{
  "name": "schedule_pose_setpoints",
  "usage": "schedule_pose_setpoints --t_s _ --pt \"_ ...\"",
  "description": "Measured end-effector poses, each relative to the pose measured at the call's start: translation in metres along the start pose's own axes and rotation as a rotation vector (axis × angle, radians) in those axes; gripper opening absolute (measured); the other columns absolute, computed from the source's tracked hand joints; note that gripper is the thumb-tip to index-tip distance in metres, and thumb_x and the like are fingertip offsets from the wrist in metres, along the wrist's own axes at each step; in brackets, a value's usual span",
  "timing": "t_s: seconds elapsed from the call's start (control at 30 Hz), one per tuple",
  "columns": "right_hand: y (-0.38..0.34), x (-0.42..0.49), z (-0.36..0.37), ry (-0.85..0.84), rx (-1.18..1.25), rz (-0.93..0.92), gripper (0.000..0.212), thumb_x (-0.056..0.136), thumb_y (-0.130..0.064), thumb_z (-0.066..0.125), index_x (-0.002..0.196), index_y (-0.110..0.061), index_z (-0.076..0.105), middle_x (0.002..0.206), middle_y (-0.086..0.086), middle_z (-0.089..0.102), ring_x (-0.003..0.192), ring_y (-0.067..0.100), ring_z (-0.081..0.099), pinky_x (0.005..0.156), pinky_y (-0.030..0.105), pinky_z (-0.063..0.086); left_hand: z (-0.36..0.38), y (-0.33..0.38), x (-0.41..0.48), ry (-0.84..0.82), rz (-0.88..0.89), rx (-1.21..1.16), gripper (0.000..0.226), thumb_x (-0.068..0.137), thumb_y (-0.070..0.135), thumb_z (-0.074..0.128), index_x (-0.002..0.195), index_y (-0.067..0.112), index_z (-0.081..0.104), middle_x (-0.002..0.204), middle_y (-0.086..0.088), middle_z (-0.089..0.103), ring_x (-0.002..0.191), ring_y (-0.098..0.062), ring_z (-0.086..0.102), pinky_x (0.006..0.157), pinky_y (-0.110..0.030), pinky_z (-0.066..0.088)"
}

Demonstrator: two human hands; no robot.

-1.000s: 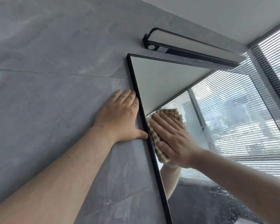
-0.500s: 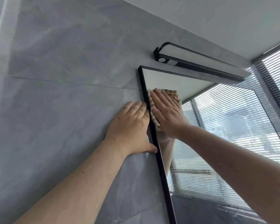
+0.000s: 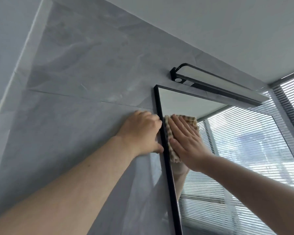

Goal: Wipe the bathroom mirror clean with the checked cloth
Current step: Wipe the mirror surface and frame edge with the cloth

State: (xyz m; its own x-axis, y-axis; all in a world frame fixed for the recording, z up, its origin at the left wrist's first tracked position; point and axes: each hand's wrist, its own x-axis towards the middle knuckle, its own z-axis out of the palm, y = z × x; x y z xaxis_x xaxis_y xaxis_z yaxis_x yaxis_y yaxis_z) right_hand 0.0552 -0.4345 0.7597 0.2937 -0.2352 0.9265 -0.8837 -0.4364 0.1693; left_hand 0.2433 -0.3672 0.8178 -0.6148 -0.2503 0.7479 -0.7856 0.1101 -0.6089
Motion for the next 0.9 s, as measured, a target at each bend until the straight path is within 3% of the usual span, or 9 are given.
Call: schedule_pose_setpoints --t_s 0.07,0.13,0.3,0.4,0.53,0.77,0.9 --pt "-0.003 -0.017 0.004 -0.018 -0.002 -0.024 0.058 0.094 -0.061 -0.001 0.145 -0.046 -0.023 0.157 -0.023 -0.026 0.144 -0.003 -0.027 0.118 0.024 -0.017 -0.003 -0.005 0.01 -0.067 -0.051 0.066 0.124 0.059 0.085 0.066 0.151 0.01 0.033 0.161 -0.009 0.028 0.149 -0.024 0.025 0.122 -0.04 0.016" --pt "-0.003 -0.021 0.005 -0.009 0.013 -0.026 0.057 0.093 -0.061 0.0 0.145 -0.047 -0.022 0.155 -0.025 -0.025 0.145 -0.003 -0.026 0.119 0.023 -0.017 0.002 -0.005 0.014 -0.081 -0.071 0.099 0.138 0.056 0.091 0.059 0.156 0.005 0.019 0.166 -0.012 0.013 0.153 -0.024 0.01 0.125 -0.042 0.006" --pt "-0.003 0.024 0.001 0.085 0.07 0.029 0.059 0.092 -0.062 0.003 0.148 -0.047 -0.01 0.159 -0.022 -0.015 0.148 -0.002 -0.018 0.114 0.017 -0.017 0.01 -0.007 0.014 -0.024 -0.067 0.06 0.137 0.057 0.091 0.058 0.157 0.006 0.017 0.167 -0.011 0.012 0.154 -0.022 0.008 0.125 -0.043 0.003" --pt "-0.005 0.07 -0.008 0.148 0.103 0.063 0.066 0.092 -0.063 0.003 0.153 -0.039 -0.002 0.163 -0.015 -0.007 0.151 0.005 -0.011 0.119 0.024 -0.01 0.011 -0.007 0.013 -0.019 -0.066 0.069 0.136 0.058 0.09 0.059 0.157 0.008 0.018 0.167 -0.009 0.013 0.154 -0.021 0.008 0.125 -0.042 0.001" --pt "-0.005 0.112 -0.021 0.181 0.124 0.142 0.053 0.107 -0.047 0.017 0.158 -0.033 0.008 0.166 -0.009 0.001 0.153 0.01 -0.004 0.119 0.027 -0.005 0.009 -0.007 0.013 -0.018 -0.055 0.082 0.132 0.059 0.09 0.059 0.157 0.009 0.021 0.166 -0.009 0.016 0.154 -0.021 0.01 0.125 -0.043 0.001" --pt "-0.007 0.107 -0.021 0.188 0.152 0.157 0.053 0.108 -0.045 0.019 0.158 -0.033 0.008 0.166 -0.01 0.001 0.152 0.009 -0.003 0.123 0.031 -0.003 0.01 -0.006 0.012 -0.005 -0.051 0.089 0.131 0.059 0.091 0.059 0.155 0.009 0.024 0.164 -0.009 0.022 0.153 -0.022 0.014 0.125 -0.043 0.004" --pt "-0.01 0.081 -0.015 0.173 0.156 0.128 0.053 0.108 -0.045 0.019 0.158 -0.034 0.007 0.166 -0.011 -0.001 0.152 0.007 -0.006 0.117 0.023 -0.006 0.01 -0.007 0.011 -0.005 -0.056 0.072 0.132 0.059 0.091 0.059 0.156 0.009 0.023 0.165 -0.008 0.02 0.153 -0.021 0.013 0.125 -0.042 0.003"
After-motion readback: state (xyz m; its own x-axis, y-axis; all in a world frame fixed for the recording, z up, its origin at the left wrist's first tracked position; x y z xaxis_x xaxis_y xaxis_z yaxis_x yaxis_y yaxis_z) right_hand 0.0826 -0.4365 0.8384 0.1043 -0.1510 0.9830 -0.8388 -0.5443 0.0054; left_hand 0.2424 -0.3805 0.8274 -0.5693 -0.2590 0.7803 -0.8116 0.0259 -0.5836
